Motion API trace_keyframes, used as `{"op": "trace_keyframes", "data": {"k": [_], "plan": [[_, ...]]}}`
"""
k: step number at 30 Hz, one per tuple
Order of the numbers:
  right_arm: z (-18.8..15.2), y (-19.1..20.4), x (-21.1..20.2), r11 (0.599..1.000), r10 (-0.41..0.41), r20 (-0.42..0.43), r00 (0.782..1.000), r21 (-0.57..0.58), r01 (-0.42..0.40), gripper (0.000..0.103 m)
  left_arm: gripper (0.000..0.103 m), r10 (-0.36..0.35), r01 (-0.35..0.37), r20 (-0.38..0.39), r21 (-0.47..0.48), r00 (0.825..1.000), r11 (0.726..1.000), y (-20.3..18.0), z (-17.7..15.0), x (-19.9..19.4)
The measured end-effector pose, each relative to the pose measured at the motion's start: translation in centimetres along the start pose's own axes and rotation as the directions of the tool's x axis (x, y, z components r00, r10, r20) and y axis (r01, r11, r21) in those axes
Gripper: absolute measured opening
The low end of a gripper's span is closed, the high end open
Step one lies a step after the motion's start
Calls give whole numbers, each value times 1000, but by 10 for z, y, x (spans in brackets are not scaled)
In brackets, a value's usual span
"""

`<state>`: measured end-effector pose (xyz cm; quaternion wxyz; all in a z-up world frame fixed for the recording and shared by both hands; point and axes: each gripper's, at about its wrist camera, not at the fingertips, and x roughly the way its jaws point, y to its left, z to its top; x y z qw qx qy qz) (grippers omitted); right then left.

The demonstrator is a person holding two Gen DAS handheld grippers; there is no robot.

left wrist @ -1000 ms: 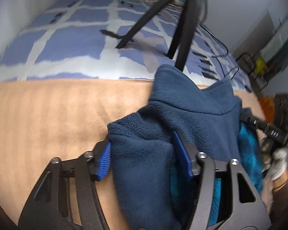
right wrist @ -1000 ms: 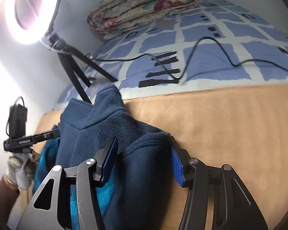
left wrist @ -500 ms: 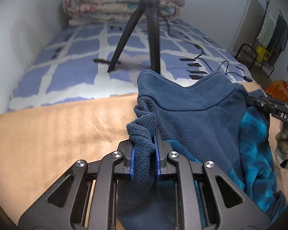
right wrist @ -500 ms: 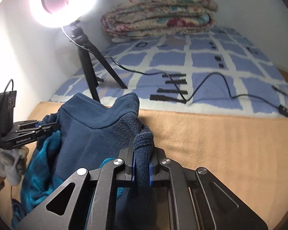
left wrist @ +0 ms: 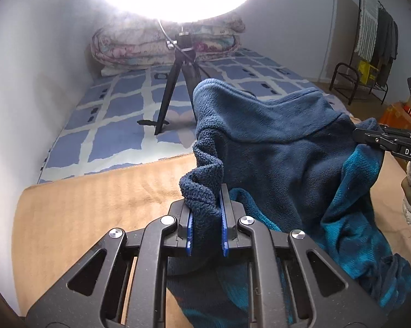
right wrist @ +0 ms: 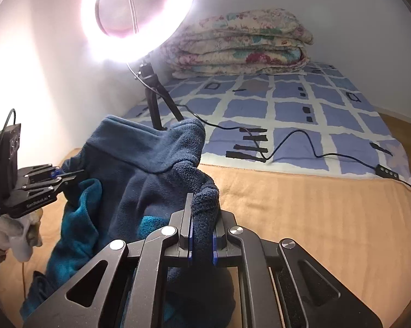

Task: Fold large clothes
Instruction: 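Grasp the collar with both tools and lift the folded jacket up, then lower the held jacket onto the blanket and open both tools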

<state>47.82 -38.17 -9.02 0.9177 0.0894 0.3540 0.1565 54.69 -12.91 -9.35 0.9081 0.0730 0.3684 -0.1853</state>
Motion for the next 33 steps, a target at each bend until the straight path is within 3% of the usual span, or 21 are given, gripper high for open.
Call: {"op": "trace_keyframes", "data": {"k": [16,26,33], "plan": [[-25,27,-77,1000,18,57,998,-1,-18,7,13,-31,27,84,37,996,999,-20,-26,-102],[-76,63,-148,999,5,31,1000,-47,-4,7,13,-75,73,71,31,995,997,-32,-86,-173],[-126,74,-167,1000,6,9,1000,-27,-6,7,13,-98,96,38,49,994,994,-51,-139,-207]]}}
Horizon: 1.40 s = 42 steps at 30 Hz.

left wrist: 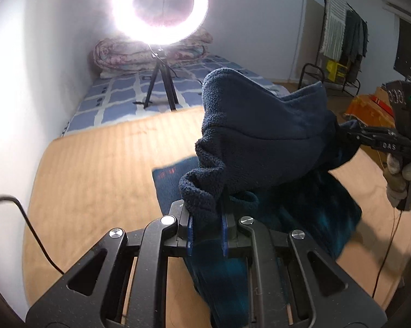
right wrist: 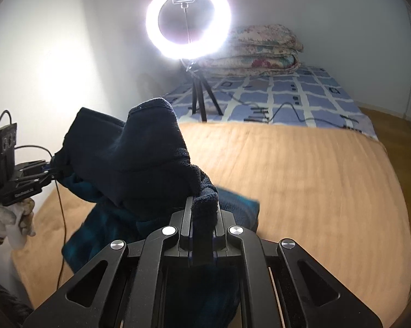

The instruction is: Fold large clothes

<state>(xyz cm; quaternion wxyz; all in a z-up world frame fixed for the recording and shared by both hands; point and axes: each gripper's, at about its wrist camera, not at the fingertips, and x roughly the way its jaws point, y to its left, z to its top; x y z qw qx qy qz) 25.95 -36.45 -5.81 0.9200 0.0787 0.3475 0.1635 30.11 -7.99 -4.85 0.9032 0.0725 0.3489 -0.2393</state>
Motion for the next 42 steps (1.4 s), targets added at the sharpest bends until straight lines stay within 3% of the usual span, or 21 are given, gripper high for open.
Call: {"op": "trace_keyframes", "data": {"k": [11,13,17,20,21,23,25,27,29,31,34,36,38,39,42], "plan": [[-58,5,-21,999,-20,-36,999,-36,19,7,15,-26,33,-79,92,997,995,-41,-53,-16],[-66,9,-24,997,-32,-41,999,-66,30,8,23,-28,38,-104,98,994,994,-42,-61,-20],[-72,10,-36,995,-42,-59,997,-97,36,12,27,-33,44,-117,89,993,995,-33,-72,-39],[-79,9,-52,993,-45,-77,996,-110,37,12,42,-61,65,-114,32,992,997,-21,-77,-60],[-80,8,-57,994,-45,-83,996,-101,37,15,50,-70,71,-107,3,992,998,-14,-77,-68],[-83,2,-70,999,-18,-74,997,-50,14,31,58,-105,98,-93,-80,990,992,1,-74,-76],[-82,-6,-83,998,37,-50,998,50,-34,59,65,-132,116,-89,-168,987,979,16,-71,-76],[-78,-16,-86,980,113,-30,993,170,-106,65,65,-188,152,-95,-296,978,943,34,-69,-69],[-76,-22,-78,944,194,-40,980,280,-176,65,65,-267,198,-110,-421,957,885,47,-69,-55],[-76,-29,-61,880,284,-51,957,411,-239,65,65,-317,225,-100,-512,943,829,56,-70,-43],[-77,-30,-43,828,326,-41,945,494,-264,65,65,-381,243,-90,-632,920,736,64,-75,-22],[-79,-27,-32,810,347,-51,937,520,-271,67,63,-403,238,-108,-658,909,714,64,-80,-8],[-81,-22,-21,801,359,-64,931,534,-272,65,40,-435,247,-116,-682,893,688,63,-85,3],[-83,-21,-17,792,370,-64,927,543,-279,60,21,-448,250,-122,-688,886,681,61,-86,8],[-83,-20,-9,791,367,-101,925,556,-253,8,11,-432,241,-134,-667,892,705,55,-84,7]]}}
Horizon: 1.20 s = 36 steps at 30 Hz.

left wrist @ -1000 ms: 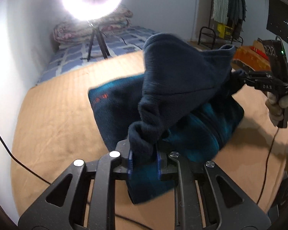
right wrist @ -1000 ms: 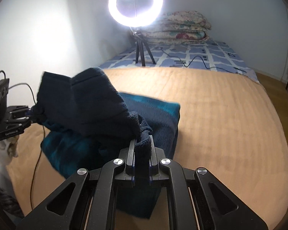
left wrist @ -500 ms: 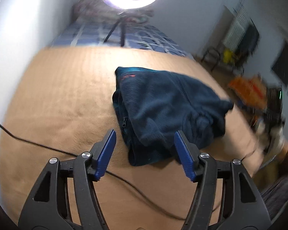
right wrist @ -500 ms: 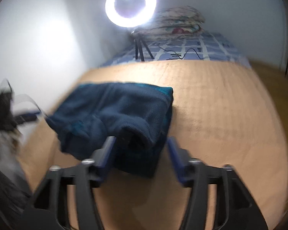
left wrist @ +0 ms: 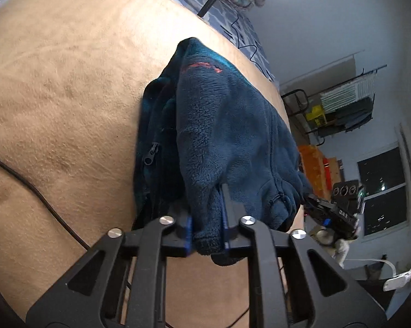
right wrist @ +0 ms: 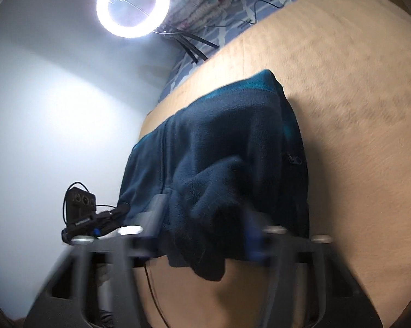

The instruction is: Fold large clothes

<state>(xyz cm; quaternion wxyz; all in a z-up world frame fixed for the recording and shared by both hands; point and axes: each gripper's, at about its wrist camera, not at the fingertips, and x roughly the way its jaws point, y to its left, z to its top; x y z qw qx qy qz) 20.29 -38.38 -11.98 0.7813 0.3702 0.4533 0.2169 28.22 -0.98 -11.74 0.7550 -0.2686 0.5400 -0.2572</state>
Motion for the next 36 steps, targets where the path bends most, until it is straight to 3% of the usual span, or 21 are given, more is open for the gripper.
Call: {"op": "trace_keyframes", "data": {"k": [5,9,11,14,17,19,20,23,25,27,31,36], "plan": [[1,19,-35,995,-41,43,998,-90,45,7,10,-89,89,18,-1,996,996,-11,-9,-25],[-6,14,-41,988,-99,57,993,-110,105,7,10,-8,9,-34,47,999,999,-6,-24,-8],[-11,3,-28,984,-149,22,989,-97,150,7,10,46,-43,-77,39,996,998,7,-36,13],[-23,-7,-3,969,-221,-34,975,-122,216,7,10,75,-69,-78,80,994,994,9,-40,18],[-22,-1,-1,957,-246,-37,969,-170,236,7,15,135,-125,-48,171,990,977,-9,-41,8],[-19,9,-11,949,-253,-26,967,-198,243,13,31,177,-166,-31,219,984,962,-19,-42,-6],[-17,16,-19,939,-269,-14,963,-228,259,13,34,182,-173,-18,235,983,957,-21,-44,-14],[-18,42,-43,886,-313,44,949,-347,308,17,36,202,-204,36,279,979,938,-28,-46,-42],[-13,64,-59,849,-308,103,946,-420,322,31,36,210,-226,83,289,974,930,-34,-44,-60],[-2,85,-65,819,-279,166,946,-472,325,39,36,206,-237,134,290,969,927,-44,-33,-72],[22,124,-40,776,-210,217,953,-556,297,39,36,218,-279,233,277,948,920,-72,3,-75],[53,144,27,754,-197,186,963,-599,270,27,36,257,-337,275,305,927,891,-106,45,-22]]}}
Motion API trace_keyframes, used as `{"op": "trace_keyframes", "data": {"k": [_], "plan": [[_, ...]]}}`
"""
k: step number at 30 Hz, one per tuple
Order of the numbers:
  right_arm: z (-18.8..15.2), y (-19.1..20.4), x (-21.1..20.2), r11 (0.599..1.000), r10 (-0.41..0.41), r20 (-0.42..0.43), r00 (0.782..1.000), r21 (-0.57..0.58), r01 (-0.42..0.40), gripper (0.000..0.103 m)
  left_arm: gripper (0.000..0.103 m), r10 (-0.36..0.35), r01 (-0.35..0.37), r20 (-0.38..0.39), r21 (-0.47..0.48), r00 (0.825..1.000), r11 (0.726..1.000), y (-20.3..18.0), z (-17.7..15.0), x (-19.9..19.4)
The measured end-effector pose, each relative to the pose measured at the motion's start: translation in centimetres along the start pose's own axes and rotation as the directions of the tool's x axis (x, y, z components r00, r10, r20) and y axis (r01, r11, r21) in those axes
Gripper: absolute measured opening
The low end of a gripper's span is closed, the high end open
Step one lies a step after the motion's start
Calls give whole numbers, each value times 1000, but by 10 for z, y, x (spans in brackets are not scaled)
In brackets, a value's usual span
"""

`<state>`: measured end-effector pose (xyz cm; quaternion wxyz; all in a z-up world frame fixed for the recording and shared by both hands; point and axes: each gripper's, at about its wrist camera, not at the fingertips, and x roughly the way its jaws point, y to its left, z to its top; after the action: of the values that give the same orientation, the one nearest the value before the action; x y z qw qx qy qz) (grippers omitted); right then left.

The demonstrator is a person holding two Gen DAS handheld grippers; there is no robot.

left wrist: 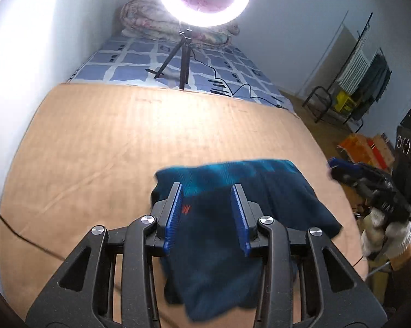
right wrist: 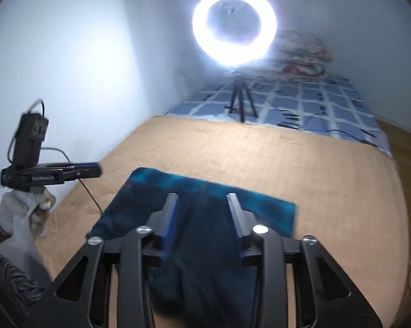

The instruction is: Fold large clothes

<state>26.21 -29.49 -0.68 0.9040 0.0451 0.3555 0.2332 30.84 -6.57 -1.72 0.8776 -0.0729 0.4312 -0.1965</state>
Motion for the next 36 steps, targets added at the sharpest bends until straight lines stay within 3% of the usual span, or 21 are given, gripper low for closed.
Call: {"op": "trace_keyframes", "data": {"k": [4,9,15,18,20,24,28,33,36], "plan": [[-4,-5,53,997,-68,-104,992,-26,66,27,36,79,-78,-23,29,997,997,3,7,44],[-26,-21,79,996,-90,-215,972,-33,85,25,36,110,-109,-111,15,988,994,26,-12,99],[-51,-23,109,989,-140,-268,953,-75,125,25,41,64,-67,-121,-20,991,998,46,-30,124],[-42,-24,95,992,-126,-285,950,-65,112,24,41,84,-82,-131,17,988,996,40,-23,111],[-37,-31,63,997,-76,-225,971,-7,76,24,41,86,-83,-108,35,990,996,34,-19,86],[-49,-61,-11,983,26,-104,994,184,-7,29,41,-3,6,-70,43,998,999,27,-24,39],[-83,-80,-51,958,24,-100,995,287,6,34,41,-65,69,-89,50,994,996,21,-45,17],[-97,-67,-52,963,36,-85,996,270,-12,30,41,-108,120,-156,63,982,991,9,-68,21],[-98,-44,-40,985,33,-114,993,173,-13,27,41,-87,105,-175,99,981,990,3,-78,30]]}}
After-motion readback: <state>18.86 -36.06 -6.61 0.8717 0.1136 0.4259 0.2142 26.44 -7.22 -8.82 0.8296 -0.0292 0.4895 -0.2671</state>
